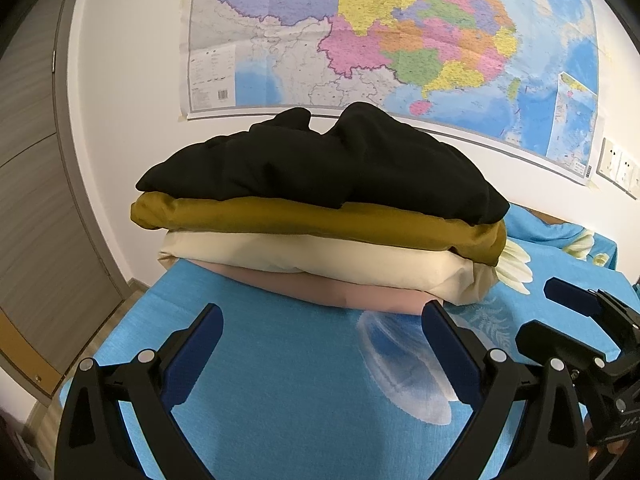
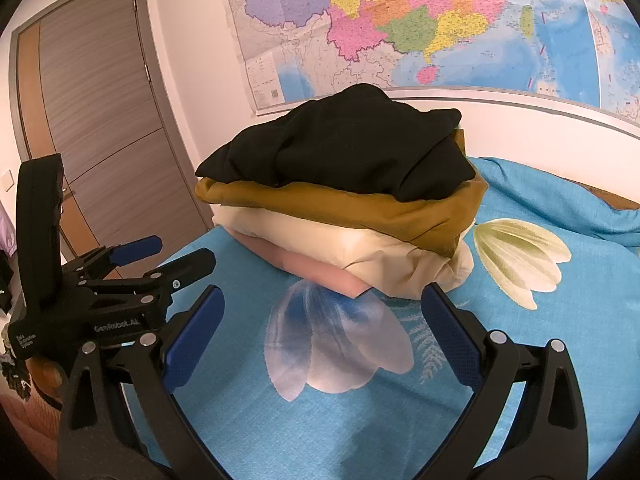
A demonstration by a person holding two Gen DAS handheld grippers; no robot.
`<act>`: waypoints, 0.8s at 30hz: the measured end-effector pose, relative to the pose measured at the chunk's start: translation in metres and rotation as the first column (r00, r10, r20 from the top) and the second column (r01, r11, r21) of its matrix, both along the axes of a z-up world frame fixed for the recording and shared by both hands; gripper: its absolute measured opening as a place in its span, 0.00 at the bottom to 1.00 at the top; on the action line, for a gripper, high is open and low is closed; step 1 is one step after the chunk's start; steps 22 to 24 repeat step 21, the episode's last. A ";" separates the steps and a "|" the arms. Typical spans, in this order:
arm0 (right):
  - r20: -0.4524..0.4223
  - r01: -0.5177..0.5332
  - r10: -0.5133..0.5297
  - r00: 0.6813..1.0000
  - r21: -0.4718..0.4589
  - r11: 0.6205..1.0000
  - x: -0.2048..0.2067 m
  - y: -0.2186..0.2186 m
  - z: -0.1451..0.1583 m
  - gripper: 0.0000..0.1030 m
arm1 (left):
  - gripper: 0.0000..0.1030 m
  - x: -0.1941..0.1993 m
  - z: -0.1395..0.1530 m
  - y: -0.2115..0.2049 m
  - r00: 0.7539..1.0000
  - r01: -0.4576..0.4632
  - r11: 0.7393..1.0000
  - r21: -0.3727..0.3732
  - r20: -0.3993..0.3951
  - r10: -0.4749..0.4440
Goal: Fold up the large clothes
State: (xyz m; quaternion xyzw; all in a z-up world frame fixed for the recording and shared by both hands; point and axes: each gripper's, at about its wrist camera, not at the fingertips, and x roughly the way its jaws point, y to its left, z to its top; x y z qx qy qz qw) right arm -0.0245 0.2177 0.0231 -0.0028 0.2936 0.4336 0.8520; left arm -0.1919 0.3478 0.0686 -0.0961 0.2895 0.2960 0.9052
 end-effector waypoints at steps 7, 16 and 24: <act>-0.004 0.006 -0.006 1.000 0.005 1.000 0.000 -0.002 0.000 0.94 | 0.92 -0.002 -0.002 -0.005 1.000 0.002 1.000 0.019 0.009 -0.002; -0.009 0.013 -0.013 1.000 0.003 1.000 -0.002 -0.004 -0.001 0.94 | 0.93 -0.003 -0.004 -0.005 1.000 0.005 1.000 -0.012 0.023 -0.005; -0.015 0.036 -0.036 0.999 -0.003 0.999 -0.003 -0.011 -0.003 0.94 | 0.93 0.003 -0.012 -0.005 1.000 0.023 0.998 -0.066 0.008 -0.022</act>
